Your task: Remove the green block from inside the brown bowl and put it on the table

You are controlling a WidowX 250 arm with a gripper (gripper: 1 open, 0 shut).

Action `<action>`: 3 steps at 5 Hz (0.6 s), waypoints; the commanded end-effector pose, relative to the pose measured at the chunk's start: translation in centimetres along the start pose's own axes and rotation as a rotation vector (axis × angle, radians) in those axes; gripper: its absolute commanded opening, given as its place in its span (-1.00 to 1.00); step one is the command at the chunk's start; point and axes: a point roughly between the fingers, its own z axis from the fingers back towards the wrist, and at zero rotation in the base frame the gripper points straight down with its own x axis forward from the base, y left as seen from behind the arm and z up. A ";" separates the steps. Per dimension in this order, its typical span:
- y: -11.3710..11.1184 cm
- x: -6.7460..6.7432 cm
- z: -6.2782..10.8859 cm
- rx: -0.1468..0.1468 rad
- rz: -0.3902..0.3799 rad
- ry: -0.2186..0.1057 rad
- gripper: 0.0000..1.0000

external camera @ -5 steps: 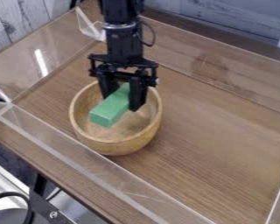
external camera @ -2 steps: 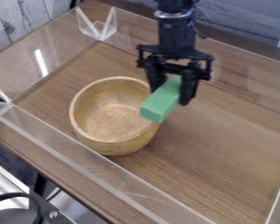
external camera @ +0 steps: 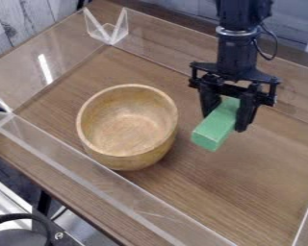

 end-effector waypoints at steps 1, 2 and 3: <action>-1.2 1.2 0.7 -0.003 -0.036 -0.052 -1.00; -2.0 1.7 -0.9 0.009 -0.058 -0.034 -1.00; -2.6 2.2 -2.5 0.017 -0.082 -0.019 -1.00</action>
